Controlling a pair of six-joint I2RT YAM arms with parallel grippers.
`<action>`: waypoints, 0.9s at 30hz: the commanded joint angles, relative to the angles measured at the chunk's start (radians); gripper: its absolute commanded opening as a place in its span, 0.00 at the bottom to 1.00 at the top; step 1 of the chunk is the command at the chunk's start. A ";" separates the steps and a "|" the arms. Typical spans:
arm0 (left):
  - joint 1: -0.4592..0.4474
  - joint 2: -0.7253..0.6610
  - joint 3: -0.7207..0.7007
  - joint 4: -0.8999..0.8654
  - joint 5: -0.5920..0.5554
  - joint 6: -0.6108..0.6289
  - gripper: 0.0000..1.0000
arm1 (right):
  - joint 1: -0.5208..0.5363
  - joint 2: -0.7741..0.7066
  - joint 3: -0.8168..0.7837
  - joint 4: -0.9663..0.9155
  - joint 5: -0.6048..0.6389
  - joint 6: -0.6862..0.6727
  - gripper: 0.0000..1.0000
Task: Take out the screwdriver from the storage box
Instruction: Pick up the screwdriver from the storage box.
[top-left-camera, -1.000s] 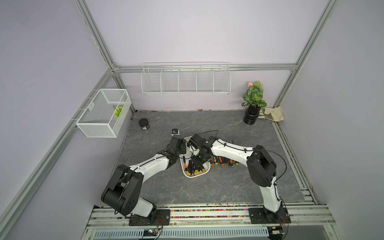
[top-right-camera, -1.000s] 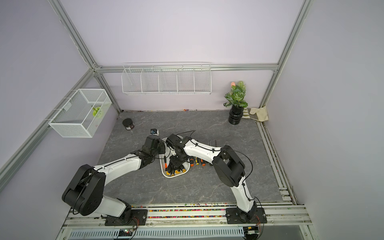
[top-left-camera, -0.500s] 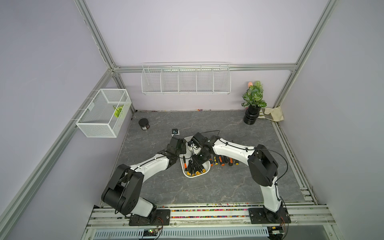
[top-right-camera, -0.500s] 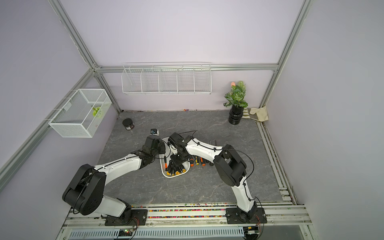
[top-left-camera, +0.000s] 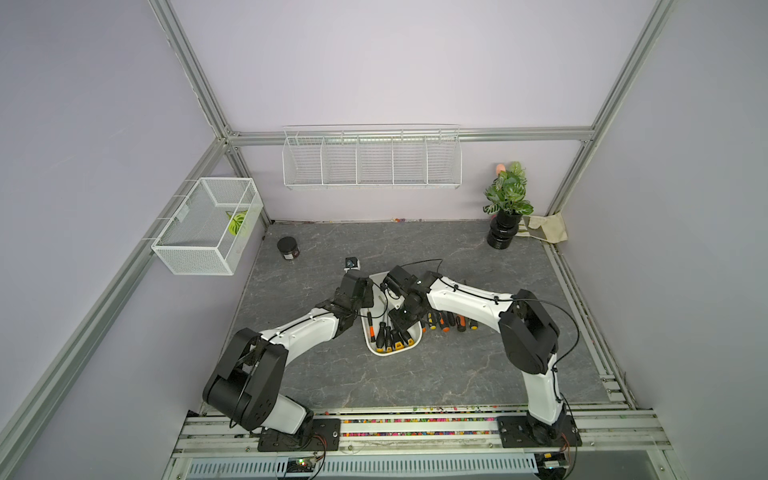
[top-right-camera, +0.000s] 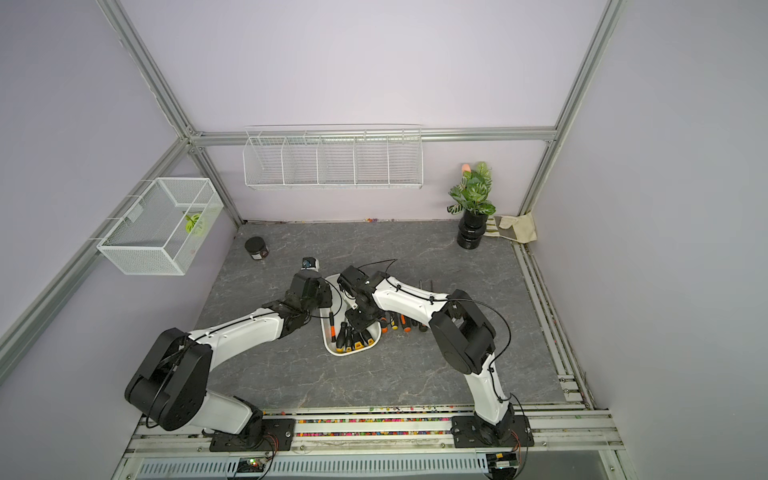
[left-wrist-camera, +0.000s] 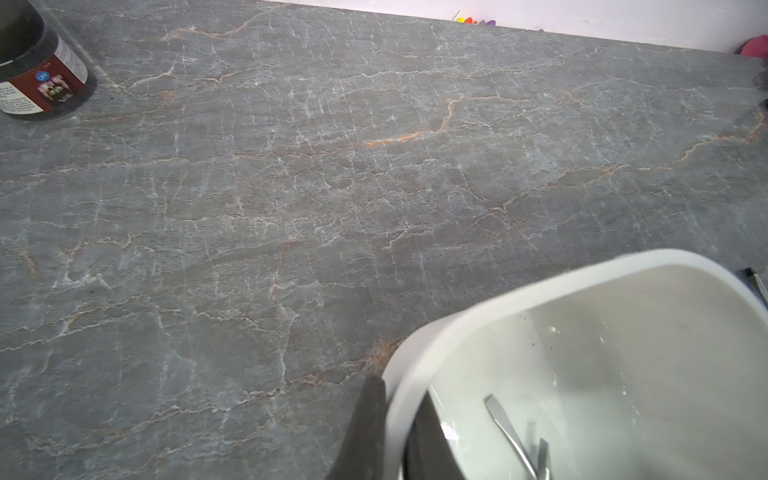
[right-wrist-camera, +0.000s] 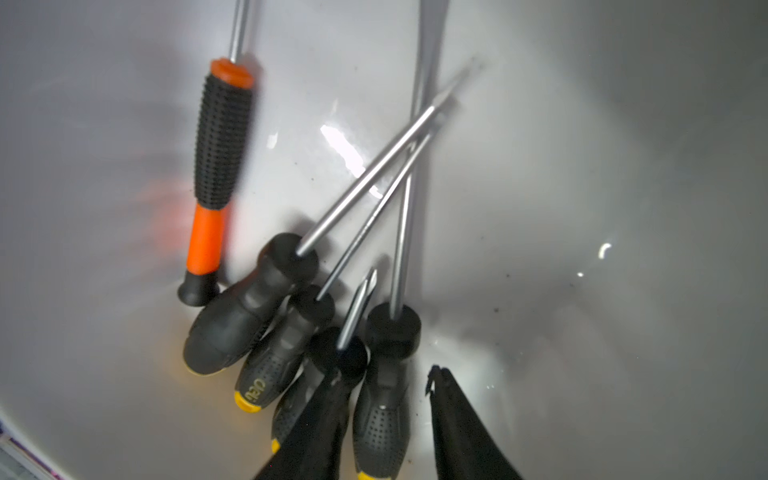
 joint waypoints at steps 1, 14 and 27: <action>-0.007 -0.002 0.003 0.008 0.002 0.005 0.00 | -0.004 -0.014 0.000 -0.035 0.070 -0.020 0.38; -0.007 0.005 0.004 0.007 -0.001 0.008 0.00 | -0.022 0.109 0.085 -0.073 0.065 -0.057 0.36; -0.007 0.004 0.005 0.007 -0.001 0.006 0.00 | -0.034 0.139 0.086 -0.107 0.107 -0.072 0.25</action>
